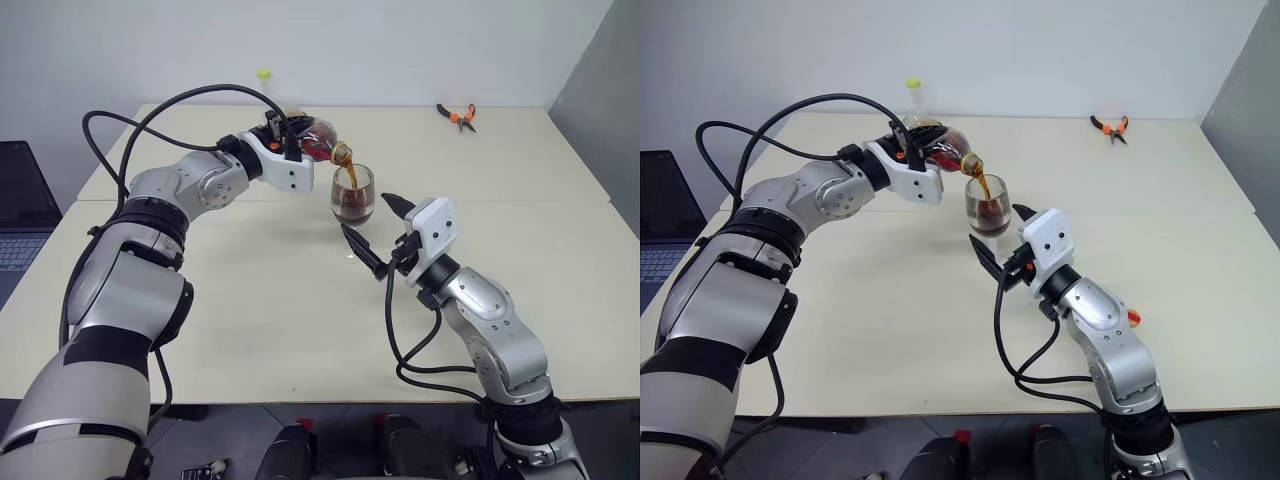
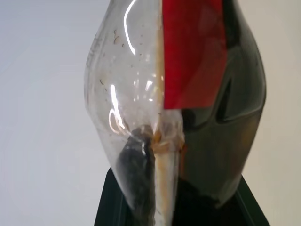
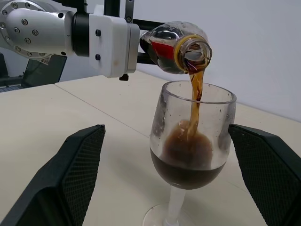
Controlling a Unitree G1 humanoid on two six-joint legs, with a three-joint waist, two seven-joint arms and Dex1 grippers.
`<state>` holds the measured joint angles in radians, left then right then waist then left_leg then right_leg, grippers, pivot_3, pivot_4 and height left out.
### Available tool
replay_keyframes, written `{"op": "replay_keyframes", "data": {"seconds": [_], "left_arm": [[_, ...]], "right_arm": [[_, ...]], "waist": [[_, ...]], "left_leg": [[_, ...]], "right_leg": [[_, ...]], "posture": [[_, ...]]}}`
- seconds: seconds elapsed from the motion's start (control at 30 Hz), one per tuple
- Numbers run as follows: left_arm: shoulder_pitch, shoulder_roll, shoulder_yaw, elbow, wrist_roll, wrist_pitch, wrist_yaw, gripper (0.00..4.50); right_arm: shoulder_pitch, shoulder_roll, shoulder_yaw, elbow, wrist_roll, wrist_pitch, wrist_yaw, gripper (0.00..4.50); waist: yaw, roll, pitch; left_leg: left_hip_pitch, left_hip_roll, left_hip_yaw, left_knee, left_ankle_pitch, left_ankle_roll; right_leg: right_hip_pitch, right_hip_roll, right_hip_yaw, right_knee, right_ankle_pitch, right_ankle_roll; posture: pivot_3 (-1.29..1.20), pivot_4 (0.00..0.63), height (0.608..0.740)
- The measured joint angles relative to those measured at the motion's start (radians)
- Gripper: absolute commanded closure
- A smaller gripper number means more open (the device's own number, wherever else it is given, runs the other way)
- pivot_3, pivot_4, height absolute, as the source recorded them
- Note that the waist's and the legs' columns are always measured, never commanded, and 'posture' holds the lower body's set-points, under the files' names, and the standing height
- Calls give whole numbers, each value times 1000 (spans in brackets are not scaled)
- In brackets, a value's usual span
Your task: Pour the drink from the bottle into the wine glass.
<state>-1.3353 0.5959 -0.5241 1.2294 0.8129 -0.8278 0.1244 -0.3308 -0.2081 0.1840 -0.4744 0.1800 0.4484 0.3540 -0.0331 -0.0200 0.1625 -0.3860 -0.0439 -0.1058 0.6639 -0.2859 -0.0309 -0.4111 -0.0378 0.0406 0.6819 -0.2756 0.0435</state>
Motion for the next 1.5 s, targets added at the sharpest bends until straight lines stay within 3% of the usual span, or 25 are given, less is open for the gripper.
{"op": "replay_keyframes", "data": {"seconds": [0.37, 0.87, 1.17, 1.5], "left_arm": [[0, -2, 4, 7, -14, 8, -12, 3816], [68, -76, 147, -7, -293, -47, -304, 3816], [173, -117, 362, -50, -557, 109, -469, 3816], [452, -210, 638, -234, -896, 373, -528, 3837]], "right_arm": [[0, 1, 1, 0, 0, 0, 2, 0], [4, 8, 6, 0, -1, 0, 2, 0], [7, -38, 15, -6, -1, 2, 29, 0], [3, -97, 53, -130, 47, 178, 83, 0]], "waist": [[0, 0, 0], [-3, 0, 0], [-15, 0, 0], [-22, 0, -1]], "left_leg": [[0, 0, 0, 0, 0, 0], [0, 1, 0, 0, 0, 0], [0, 1, -1, 1, 0, 0], [0, 2, -2, 1, 0, 0]], "right_leg": [[0, 0, 0, 0, 0, 0], [0, 0, 0, 0, 0, 0], [0, 0, 0, 1, 0, 0], [0, -1, -1, 1, 0, 0]], "posture": [[0, 150, 740], [0, 150, 740], [0, 150, 740], [0, 150, 740]]}}
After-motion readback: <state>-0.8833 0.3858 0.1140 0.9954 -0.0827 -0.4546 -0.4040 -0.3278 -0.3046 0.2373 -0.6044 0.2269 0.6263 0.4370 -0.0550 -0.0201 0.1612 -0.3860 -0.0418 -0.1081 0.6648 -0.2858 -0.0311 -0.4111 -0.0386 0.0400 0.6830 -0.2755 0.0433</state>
